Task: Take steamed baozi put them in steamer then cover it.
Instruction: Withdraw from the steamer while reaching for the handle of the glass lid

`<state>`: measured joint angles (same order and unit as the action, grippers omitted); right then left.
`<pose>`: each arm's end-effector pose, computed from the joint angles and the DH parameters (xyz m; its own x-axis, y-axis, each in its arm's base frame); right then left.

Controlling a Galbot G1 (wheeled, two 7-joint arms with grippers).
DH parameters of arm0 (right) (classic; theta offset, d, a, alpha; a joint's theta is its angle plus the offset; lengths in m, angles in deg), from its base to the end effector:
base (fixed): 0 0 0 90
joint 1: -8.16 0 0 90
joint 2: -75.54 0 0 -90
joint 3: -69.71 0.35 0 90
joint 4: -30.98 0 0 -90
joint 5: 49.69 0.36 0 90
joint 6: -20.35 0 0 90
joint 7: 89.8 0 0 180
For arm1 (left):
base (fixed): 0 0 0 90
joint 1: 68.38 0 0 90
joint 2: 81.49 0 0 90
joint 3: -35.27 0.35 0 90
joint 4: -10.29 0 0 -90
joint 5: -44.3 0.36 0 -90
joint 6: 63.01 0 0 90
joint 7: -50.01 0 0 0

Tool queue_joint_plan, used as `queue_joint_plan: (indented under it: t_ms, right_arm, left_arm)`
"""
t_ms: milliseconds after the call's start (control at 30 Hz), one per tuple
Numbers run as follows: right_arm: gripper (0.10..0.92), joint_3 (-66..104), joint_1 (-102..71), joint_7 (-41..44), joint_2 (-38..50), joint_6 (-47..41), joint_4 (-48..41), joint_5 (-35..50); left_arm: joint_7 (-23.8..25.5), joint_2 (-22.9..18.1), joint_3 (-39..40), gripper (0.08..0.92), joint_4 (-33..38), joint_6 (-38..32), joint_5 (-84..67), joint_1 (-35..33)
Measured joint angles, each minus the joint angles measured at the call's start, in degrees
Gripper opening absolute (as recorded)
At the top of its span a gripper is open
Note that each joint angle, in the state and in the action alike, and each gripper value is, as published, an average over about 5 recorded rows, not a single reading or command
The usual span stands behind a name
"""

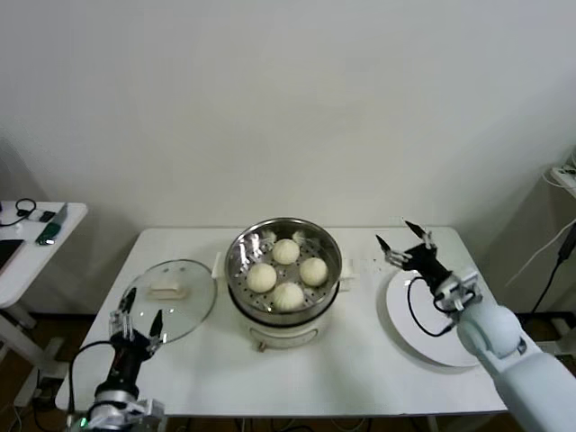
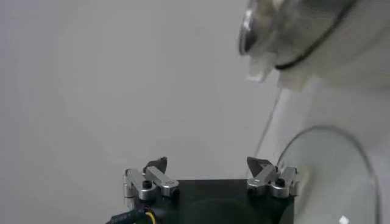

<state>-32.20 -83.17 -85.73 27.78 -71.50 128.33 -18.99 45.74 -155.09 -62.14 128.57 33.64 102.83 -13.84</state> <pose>0.3429 -0.1498 -0.2826 -0.9481 -0.2985 0.1093 -0.3136 0.9345 -0.1687 0.1629 0.0899 -0.3132 -0.9924 -0.1051 0.0646 0.0393 0.2274 0.9730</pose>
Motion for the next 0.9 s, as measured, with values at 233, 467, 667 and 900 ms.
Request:
queue_joint_plan:
  t_ms: [233, 467, 667, 900]
  right_arm:
    - [0.823, 9.1, -8.9, 1.4, -5.1, 0.2, 0.3, -2.2]
    - [0.823, 12.8, -13.3, 2.3, -8.2, 0.6, 0.6, -4.0]
    - [0.823, 14.6, -15.6, 2.4, -9.5, 0.7, 1.0, -5.2]
    - [0.823, 15.8, -16.8, 2.5, -10.8, 0.7, 1.0, -6.4]
  left_arm:
    - [-0.7, 2.1, 1.7, 0.823, -6.4, 1.2, 9.1, 4.6]
    - [-1.5, 3.0, 3.8, 0.823, -14.2, 1.6, 13.5, 10.7]
    - [-2.1, 3.3, 4.9, 0.823, -21.0, 0.9, 15.1, 16.1]
    - [-3.3, 3.5, 5.7, 0.823, -28.5, -0.6, 16.4, 21.4]
